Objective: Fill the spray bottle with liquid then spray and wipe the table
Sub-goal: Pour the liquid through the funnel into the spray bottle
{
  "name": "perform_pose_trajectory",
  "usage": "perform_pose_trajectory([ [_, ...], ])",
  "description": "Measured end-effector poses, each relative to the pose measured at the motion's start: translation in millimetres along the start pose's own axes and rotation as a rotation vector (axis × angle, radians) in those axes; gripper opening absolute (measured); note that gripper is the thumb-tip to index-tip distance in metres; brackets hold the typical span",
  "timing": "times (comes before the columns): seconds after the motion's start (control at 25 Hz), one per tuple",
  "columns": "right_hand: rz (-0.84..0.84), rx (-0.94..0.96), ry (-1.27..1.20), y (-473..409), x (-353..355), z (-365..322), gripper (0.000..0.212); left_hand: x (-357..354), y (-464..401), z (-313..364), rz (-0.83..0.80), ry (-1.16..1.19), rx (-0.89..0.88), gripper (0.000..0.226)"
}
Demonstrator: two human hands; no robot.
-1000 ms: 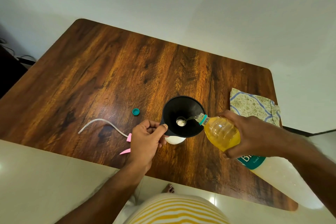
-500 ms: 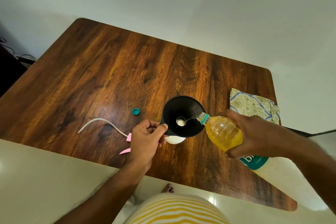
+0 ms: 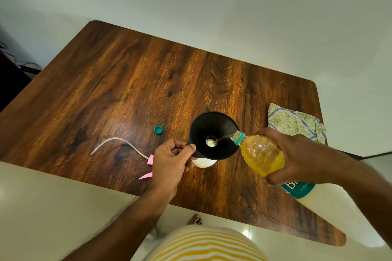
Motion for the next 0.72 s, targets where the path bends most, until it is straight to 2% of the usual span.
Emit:
perform_pose_trajectory([
  [0.72,-0.006,-0.013,0.010,4.5,3.9,-3.1,0.089,0.9,-1.0,-2.5,0.007,-0.021,-0.008,0.007],
])
Point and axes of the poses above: each hand's wrist, its own y-axis away from the middle knuckle, its own x-axis out of the back of the hand, z = x × y, the point moved 10 cm from there along -y, towards the middle knuckle, and after that the axes turned 9 degrees about -x, right-handed, at the moved point
